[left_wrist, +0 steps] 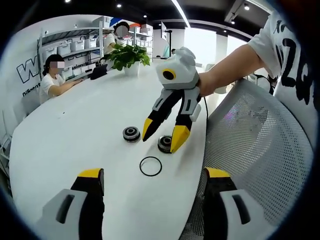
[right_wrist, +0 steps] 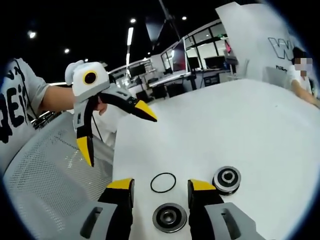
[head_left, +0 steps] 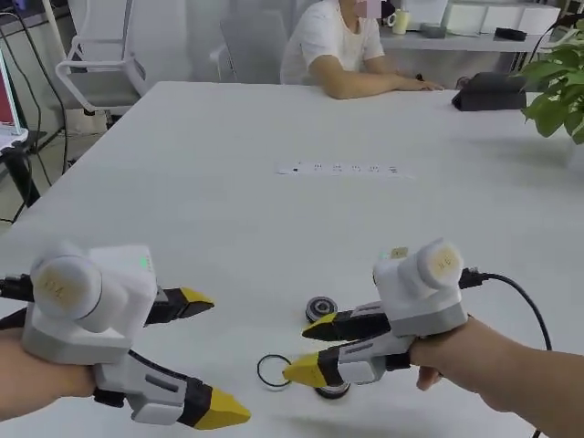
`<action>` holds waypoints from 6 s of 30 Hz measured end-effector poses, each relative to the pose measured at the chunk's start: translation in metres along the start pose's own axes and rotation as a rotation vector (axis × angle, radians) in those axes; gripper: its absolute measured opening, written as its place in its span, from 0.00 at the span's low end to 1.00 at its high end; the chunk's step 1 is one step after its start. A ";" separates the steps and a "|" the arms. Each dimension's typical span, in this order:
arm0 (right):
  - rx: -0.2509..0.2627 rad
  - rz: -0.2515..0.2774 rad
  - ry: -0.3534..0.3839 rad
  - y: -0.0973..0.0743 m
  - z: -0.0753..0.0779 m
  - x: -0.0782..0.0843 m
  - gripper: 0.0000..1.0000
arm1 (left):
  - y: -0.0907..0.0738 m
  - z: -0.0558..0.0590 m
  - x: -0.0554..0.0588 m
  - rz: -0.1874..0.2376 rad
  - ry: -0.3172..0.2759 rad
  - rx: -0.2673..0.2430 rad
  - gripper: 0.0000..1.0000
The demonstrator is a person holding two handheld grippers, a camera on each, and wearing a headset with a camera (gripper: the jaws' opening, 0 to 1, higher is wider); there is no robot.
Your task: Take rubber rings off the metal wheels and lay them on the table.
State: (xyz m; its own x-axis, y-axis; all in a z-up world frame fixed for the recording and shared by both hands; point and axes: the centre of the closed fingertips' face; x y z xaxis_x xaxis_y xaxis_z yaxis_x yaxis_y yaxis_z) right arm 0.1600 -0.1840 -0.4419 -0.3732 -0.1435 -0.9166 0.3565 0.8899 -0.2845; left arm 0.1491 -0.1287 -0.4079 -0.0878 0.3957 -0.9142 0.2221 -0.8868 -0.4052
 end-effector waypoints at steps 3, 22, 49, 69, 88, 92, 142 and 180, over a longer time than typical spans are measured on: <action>0.001 0.005 -0.009 -0.007 -0.001 0.000 0.42 | 0.004 0.001 -0.003 0.000 0.008 0.013 0.79; 0.033 -0.009 -0.037 -0.040 0.004 0.014 0.41 | 0.039 0.012 -0.016 -0.004 0.036 0.093 0.72; 0.029 -0.074 -0.096 -0.048 0.011 0.044 0.27 | 0.079 0.025 -0.006 -0.034 0.027 0.166 0.48; 0.010 -0.100 -0.131 -0.042 0.012 0.049 0.19 | 0.101 0.033 0.001 -0.046 -0.032 0.182 0.30; 0.011 -0.092 -0.121 -0.041 0.012 0.049 0.17 | 0.111 0.031 0.007 -0.053 -0.010 0.165 0.15; 0.012 -0.090 -0.118 -0.041 0.012 0.050 0.17 | 0.112 0.028 0.007 -0.050 0.012 0.146 0.10; 0.147 0.040 0.277 -0.054 0.027 0.044 0.00 | 0.115 0.030 0.007 -0.034 0.103 0.101 0.07; 0.105 0.050 0.242 -0.049 0.016 0.032 0.00 | 0.116 0.030 0.007 -0.045 0.108 0.091 0.07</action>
State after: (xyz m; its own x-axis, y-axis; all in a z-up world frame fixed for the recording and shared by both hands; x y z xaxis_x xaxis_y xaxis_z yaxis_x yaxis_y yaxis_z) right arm 0.1440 -0.2391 -0.4616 -0.5424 0.0188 -0.8399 0.4617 0.8419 -0.2793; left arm 0.1454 -0.2356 -0.4620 0.0100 0.4547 -0.8906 0.1310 -0.8835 -0.4496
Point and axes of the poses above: the centre of the closed fingertips' face, and the gripper's own axes: y roughly forward along the fingers, z roughly to its right, x roughly out of its underside, and after that the axes turned 13 degrees about z, right-handed
